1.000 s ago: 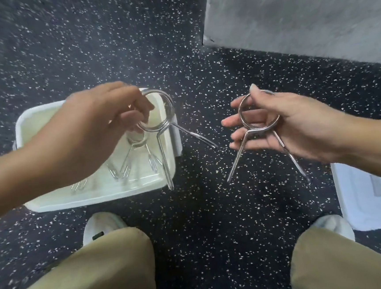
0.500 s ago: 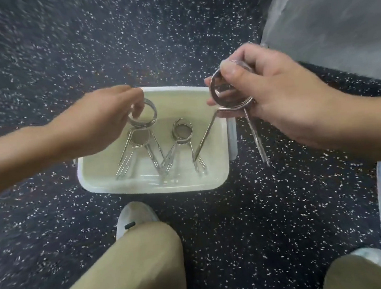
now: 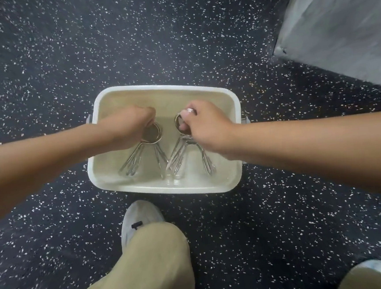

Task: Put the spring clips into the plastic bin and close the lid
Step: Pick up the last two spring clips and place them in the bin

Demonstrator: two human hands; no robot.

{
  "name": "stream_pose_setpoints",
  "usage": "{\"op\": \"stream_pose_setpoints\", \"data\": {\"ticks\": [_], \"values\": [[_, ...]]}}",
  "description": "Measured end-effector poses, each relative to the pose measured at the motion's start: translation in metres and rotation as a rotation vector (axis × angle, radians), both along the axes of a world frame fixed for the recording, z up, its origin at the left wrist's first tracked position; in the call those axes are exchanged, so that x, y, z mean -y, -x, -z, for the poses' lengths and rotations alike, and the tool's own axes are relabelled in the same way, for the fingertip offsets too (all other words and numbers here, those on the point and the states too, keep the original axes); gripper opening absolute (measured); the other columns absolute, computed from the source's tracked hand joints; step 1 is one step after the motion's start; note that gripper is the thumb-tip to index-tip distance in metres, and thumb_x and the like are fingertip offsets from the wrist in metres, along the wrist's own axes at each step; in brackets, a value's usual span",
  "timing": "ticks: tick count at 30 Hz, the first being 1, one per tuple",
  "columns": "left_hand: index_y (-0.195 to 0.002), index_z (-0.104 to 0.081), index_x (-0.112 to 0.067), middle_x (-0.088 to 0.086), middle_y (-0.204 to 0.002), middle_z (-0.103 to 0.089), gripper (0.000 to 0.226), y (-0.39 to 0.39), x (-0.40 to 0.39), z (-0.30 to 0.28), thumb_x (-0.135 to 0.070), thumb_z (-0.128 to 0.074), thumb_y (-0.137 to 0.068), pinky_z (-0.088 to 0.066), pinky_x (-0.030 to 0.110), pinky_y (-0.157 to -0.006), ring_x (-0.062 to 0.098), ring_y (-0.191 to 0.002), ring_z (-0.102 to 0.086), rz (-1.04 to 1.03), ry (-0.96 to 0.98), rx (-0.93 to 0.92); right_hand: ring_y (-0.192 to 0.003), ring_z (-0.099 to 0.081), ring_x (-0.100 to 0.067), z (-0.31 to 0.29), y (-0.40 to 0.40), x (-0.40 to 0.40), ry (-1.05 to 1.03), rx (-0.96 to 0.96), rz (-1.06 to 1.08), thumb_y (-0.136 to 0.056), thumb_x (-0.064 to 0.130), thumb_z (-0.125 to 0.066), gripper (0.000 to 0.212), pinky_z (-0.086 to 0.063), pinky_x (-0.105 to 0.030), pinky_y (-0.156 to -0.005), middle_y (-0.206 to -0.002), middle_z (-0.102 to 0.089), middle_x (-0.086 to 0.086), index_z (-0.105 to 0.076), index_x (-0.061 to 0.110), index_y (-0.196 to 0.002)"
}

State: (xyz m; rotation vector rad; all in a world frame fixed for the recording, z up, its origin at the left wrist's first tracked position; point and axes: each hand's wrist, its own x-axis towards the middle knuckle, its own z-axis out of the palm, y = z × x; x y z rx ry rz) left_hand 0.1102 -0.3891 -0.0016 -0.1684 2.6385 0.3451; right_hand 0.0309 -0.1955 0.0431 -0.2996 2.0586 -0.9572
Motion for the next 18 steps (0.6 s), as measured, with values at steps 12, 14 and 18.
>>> {"op": "stream_pose_setpoints", "data": {"ticks": [12,14,18], "values": [[-0.096,-0.04,-0.012,0.006,-0.08,-0.052,0.016,-0.005,-0.005,-0.005,0.0,-0.051,-0.095,-0.046,0.042,-0.05,0.024,-0.059,-0.048,0.047,0.051,-0.039,-0.088,-0.06,-0.034,0.056,-0.009,-0.001,-0.232,-0.305,-0.16,-0.095,0.005,-0.049,0.017,-0.036,-0.03,-0.065,-0.097,-0.061,-0.015,-0.061,0.006,-0.083],[-0.1,-0.047,-0.011,0.011,-0.089,-0.06,0.013,-0.007,-0.007,-0.015,-0.002,-0.055,-0.093,-0.05,0.044,-0.058,0.033,-0.069,-0.056,0.021,0.033,-0.086,-0.094,-0.056,-0.033,0.05,-0.015,-0.001,-0.264,-0.401,-0.226,-0.092,-0.002,-0.047,0.018,-0.036,-0.032,-0.067,-0.096,-0.059,-0.013,-0.053,0.011,-0.08],[-0.101,-0.056,-0.006,0.013,-0.096,-0.064,0.013,-0.017,-0.008,-0.036,-0.007,-0.065,-0.091,-0.04,0.041,-0.069,0.032,-0.084,-0.05,-0.011,-0.014,-0.361,-0.106,-0.051,-0.03,0.035,-0.017,-0.006,-0.247,-0.5,-0.288,-0.092,-0.002,-0.048,0.016,-0.038,-0.034,-0.073,-0.106,-0.06,-0.009,-0.059,0.01,-0.093]]}}
